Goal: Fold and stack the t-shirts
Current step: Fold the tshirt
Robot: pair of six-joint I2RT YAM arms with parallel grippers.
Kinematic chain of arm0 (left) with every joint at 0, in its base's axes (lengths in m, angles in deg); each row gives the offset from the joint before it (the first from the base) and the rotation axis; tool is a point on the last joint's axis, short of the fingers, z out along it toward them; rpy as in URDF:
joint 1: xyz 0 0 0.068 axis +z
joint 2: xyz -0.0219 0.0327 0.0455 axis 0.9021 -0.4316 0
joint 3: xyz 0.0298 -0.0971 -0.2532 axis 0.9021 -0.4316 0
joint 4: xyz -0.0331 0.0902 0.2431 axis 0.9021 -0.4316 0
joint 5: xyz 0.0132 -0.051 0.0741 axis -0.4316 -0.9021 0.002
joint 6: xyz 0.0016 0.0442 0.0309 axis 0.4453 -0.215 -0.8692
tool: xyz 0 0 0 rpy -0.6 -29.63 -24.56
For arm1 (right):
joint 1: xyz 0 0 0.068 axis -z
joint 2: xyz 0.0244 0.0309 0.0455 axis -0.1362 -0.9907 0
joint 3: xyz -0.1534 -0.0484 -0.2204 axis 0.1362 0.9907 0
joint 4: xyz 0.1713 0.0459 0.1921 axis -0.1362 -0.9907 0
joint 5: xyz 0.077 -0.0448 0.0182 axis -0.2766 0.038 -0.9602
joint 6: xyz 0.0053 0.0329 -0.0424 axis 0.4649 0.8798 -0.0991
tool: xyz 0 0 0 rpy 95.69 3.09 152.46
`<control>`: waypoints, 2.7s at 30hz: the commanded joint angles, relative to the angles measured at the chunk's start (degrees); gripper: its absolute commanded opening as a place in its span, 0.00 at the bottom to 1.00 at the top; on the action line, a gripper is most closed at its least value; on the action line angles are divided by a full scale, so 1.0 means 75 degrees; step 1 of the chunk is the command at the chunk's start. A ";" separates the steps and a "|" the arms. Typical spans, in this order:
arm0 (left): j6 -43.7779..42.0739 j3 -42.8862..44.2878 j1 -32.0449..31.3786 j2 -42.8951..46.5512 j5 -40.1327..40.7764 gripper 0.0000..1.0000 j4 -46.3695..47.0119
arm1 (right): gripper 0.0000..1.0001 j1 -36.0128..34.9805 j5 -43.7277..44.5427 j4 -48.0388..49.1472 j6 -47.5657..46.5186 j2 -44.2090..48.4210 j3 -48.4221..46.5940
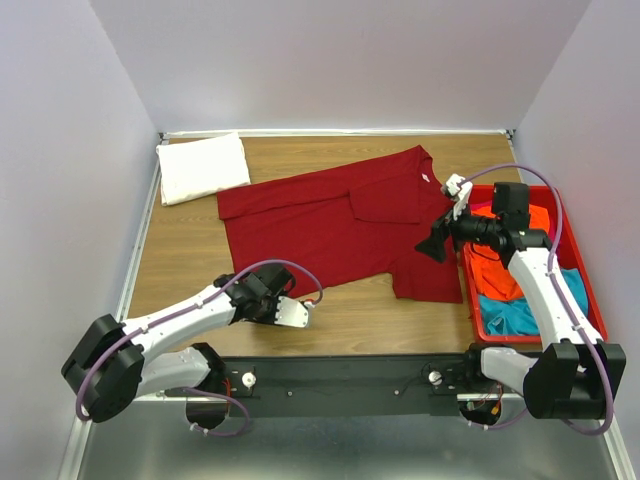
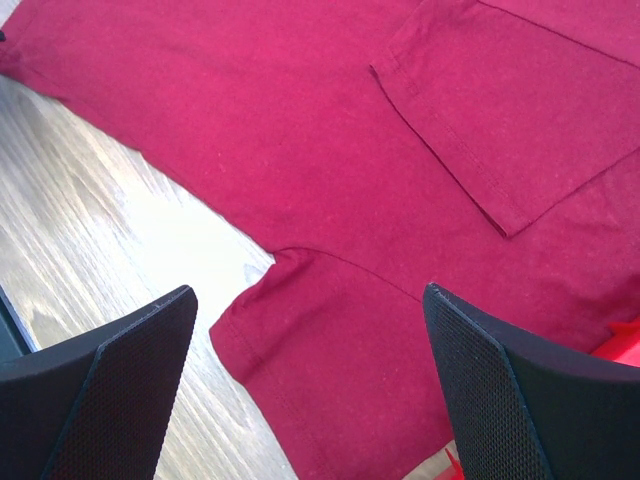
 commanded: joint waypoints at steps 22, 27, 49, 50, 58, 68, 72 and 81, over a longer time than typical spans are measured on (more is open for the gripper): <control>0.0026 0.0108 -0.0051 -0.0934 -0.0187 0.51 0.0369 | 1.00 0.0134 -0.0176 0.0051 0.0097 0.0277 -0.0084; 0.0107 0.0062 -0.0051 -0.0747 -0.0071 0.03 0.0287 | 1.00 0.0158 -0.0164 0.0051 0.0086 0.0325 -0.0072; -0.0021 -0.0606 0.0698 0.1654 0.0679 0.00 -0.1236 | 1.00 0.0135 -0.0048 -0.3003 -0.4665 -0.1231 -0.0856; -0.0033 -0.0676 0.0815 0.1714 0.0680 0.00 -0.1237 | 1.00 0.0088 0.0185 -0.3193 -0.4974 -0.1362 -0.0881; -0.0080 -0.0654 0.1144 0.2019 0.1124 0.00 -0.1050 | 1.00 -0.0449 0.1791 -0.4437 -0.8040 -0.1306 -0.0063; -0.0022 -0.0348 0.1203 0.1902 0.1020 0.00 -0.0827 | 0.88 -0.0510 0.3340 -0.3911 -1.0391 0.0020 0.2177; 0.0014 -0.0372 0.1226 0.1960 0.0961 0.00 -0.0803 | 0.74 -0.0557 0.3399 -0.3758 -1.0309 -0.0156 0.2178; 0.0025 -0.0547 0.1320 0.2183 0.0879 0.00 -0.0768 | 0.53 -0.1189 0.3234 -0.3746 -1.0051 0.0031 0.2376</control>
